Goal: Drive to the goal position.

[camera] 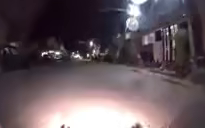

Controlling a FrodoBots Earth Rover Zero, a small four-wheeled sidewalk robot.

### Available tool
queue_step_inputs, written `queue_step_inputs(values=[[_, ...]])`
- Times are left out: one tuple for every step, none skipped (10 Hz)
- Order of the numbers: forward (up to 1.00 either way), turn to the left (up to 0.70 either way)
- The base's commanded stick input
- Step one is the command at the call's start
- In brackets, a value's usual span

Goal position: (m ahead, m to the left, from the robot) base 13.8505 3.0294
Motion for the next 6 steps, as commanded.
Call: queue_step_inputs(values=[[0.70, 0.00], [0.70, 0.00], [0.70, 0.00], [0.70, 0.00], [0.70, 0.00], [0.70, 0.00]])
